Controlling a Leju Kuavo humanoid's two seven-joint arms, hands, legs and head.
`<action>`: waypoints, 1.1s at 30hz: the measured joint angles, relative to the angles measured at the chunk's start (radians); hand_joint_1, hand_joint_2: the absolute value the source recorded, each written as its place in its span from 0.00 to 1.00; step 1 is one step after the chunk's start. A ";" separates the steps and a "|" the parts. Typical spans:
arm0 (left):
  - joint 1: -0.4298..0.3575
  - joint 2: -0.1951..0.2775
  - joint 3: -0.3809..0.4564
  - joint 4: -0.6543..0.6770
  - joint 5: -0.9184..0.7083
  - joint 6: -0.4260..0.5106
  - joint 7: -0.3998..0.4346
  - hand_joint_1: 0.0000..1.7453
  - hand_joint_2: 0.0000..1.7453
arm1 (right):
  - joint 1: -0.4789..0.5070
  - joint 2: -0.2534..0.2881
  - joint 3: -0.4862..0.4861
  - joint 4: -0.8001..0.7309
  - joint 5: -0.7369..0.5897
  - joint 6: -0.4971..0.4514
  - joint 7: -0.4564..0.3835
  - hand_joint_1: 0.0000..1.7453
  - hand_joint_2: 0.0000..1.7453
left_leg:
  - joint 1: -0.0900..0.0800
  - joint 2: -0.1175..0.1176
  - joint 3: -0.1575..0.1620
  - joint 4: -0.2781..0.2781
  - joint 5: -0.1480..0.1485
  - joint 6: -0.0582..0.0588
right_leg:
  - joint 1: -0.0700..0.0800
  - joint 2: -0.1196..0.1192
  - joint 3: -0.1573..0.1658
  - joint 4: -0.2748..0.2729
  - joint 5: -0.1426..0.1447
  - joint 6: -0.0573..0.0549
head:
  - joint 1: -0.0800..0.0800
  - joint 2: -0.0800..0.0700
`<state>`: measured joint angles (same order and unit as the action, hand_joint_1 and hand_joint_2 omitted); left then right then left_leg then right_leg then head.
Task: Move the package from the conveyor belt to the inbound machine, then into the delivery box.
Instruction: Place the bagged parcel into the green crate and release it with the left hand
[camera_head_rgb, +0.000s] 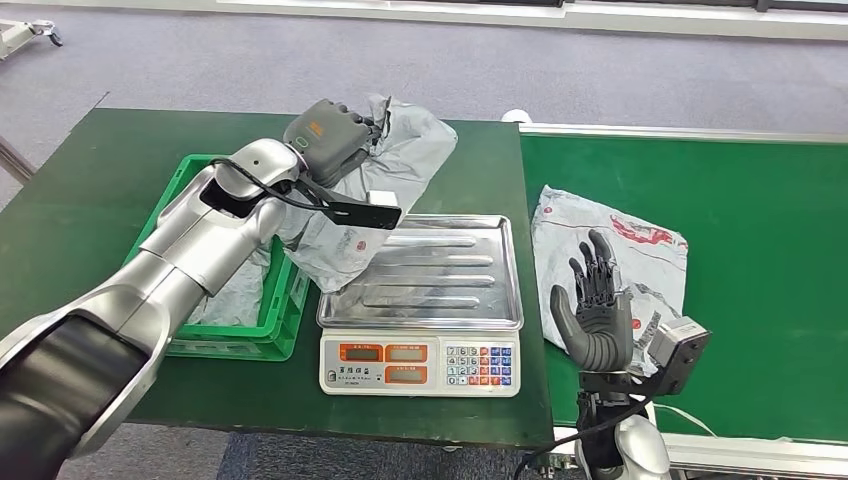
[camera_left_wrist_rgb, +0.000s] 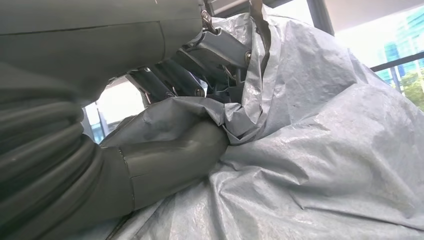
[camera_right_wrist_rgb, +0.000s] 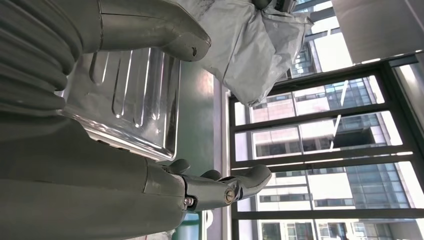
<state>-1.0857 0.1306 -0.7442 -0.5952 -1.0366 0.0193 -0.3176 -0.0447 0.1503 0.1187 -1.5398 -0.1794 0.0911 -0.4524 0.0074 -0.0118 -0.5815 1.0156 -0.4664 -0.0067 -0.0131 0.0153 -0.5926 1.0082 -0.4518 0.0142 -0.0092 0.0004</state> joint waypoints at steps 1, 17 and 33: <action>0.000 -0.002 0.007 0.006 -0.005 0.001 0.000 1.00 1.00 | 0.002 0.001 -0.001 -0.003 0.003 0.000 0.001 0.00 1.00 | 0.000 0.000 0.000 0.000 0.000 0.000 | 0.000 0.000 0.000 0.000 0.000 0.000 | 0.000 0.000; -0.024 -0.028 0.050 0.079 -0.120 -0.061 0.082 1.00 1.00 | 0.020 0.022 -0.023 -0.030 0.018 0.003 0.006 0.00 1.00 | 0.000 0.000 0.000 0.000 0.000 0.000 | 0.000 0.000 0.000 0.000 0.000 0.000 | 0.000 0.000; -0.078 0.044 0.052 0.183 -0.238 -0.136 0.186 1.00 1.00 | 0.096 0.030 -0.063 -0.095 0.022 0.000 -0.008 0.00 1.00 | 0.000 0.001 -0.001 0.000 0.000 0.000 | 0.000 0.001 -0.002 0.001 0.000 -0.001 | 0.000 0.000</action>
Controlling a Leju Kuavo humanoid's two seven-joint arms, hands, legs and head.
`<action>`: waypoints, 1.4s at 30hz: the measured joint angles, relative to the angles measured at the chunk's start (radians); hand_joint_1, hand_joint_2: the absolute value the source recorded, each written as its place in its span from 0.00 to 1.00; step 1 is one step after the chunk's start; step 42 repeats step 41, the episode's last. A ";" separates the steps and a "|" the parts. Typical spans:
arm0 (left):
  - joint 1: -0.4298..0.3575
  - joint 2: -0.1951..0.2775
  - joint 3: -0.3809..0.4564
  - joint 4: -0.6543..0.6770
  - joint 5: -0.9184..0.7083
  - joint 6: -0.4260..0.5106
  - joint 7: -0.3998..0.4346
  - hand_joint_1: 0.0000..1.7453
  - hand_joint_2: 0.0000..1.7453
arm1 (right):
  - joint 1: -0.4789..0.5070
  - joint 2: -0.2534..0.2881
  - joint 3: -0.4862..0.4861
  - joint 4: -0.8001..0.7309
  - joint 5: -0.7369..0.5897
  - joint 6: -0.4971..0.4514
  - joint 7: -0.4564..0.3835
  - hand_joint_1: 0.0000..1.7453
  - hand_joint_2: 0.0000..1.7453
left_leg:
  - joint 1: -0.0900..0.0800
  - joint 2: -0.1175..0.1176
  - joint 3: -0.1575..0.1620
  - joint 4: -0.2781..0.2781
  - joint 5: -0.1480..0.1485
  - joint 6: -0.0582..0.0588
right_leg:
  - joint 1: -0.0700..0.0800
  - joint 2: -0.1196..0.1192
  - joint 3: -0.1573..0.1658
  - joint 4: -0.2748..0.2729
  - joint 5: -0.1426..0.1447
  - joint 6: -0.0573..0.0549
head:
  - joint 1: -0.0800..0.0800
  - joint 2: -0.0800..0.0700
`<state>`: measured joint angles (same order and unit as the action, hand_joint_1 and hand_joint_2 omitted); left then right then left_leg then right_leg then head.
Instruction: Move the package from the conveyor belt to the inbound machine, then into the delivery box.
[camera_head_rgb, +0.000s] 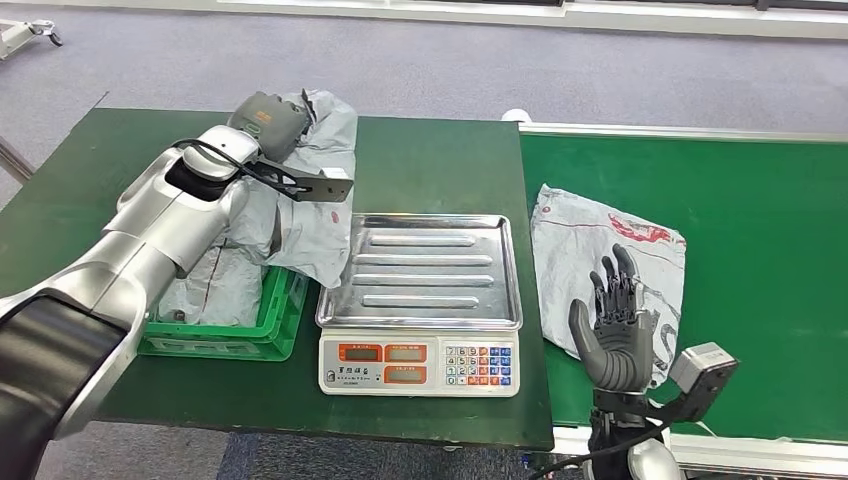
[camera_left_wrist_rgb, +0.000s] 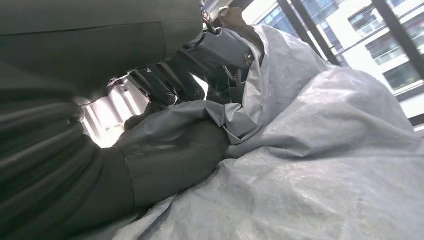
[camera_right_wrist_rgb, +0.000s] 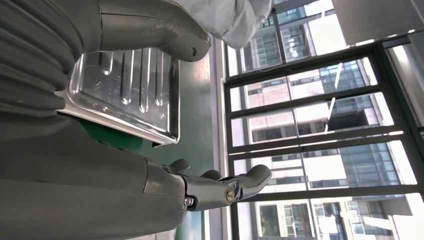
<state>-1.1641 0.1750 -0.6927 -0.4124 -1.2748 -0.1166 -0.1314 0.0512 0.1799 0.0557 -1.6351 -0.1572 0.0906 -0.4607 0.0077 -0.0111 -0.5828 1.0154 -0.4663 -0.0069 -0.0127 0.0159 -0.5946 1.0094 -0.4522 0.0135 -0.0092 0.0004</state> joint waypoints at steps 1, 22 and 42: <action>-0.002 0.004 0.001 0.005 -0.002 0.000 0.002 1.00 1.00 | 0.009 0.000 -0.004 -0.007 0.000 -0.001 -0.002 0.00 1.00 | 0.000 0.000 0.000 0.000 0.000 0.000 | 0.000 0.000 0.000 0.000 0.000 0.000 | 0.000 0.000; -0.009 0.018 0.014 0.042 -0.011 0.002 0.013 1.00 1.00 | 0.054 0.002 -0.019 -0.051 0.000 -0.012 -0.011 0.00 1.00 | 0.000 0.000 -0.001 0.000 0.000 0.000 | 0.000 0.000 -0.001 0.000 0.000 0.000 | 0.000 0.000; 0.042 0.177 0.054 0.062 -0.114 -0.168 0.205 0.00 0.00 | -0.007 0.010 -0.024 -0.013 -0.004 -0.019 0.014 0.00 1.00 | 0.000 0.000 -0.002 0.000 0.001 -0.002 | 0.000 0.000 -0.003 0.003 0.000 -0.003 | 0.000 0.000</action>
